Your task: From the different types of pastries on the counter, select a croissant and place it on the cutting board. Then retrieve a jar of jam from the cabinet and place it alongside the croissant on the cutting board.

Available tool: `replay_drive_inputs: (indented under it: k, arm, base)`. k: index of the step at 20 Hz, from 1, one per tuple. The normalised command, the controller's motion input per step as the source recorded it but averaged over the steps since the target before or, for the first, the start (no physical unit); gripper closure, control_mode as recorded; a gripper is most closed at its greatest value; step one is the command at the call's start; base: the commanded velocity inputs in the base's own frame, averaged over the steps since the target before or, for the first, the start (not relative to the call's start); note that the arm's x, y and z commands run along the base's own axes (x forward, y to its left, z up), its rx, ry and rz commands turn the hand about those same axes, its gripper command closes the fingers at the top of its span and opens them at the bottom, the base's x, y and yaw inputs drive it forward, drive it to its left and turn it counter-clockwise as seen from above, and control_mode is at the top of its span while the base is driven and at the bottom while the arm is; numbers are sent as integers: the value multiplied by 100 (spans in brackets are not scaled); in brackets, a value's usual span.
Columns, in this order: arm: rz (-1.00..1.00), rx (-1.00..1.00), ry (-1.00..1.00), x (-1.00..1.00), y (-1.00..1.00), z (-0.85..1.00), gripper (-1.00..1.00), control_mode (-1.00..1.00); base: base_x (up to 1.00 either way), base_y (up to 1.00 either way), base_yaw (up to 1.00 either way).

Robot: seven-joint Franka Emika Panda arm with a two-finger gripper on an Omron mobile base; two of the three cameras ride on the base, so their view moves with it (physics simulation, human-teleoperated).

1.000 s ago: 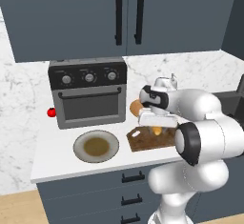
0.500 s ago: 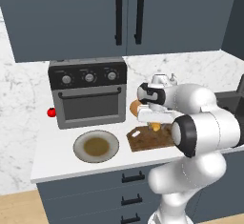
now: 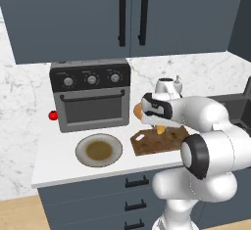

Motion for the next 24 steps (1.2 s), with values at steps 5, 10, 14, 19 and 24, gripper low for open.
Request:
replay_drive_inputs:
  k: [5,10,14,19,24]
  arm:
    - [-1,0,0,16,-4,-28,100,-100]
    - [0,0,0,29,-1,-26,100,-100]
    - [0,0,0,18,-4,-33,100,-100]
    - [0,0,0,0,-3,-44,100,-100]
    - [-1,0,0,0,0,-45,100,-100]
  base:
    - [0,0,0]
    - [0,0,0]
    - [0,0,0]
    - [0,0,0]
    - [0,0,0]
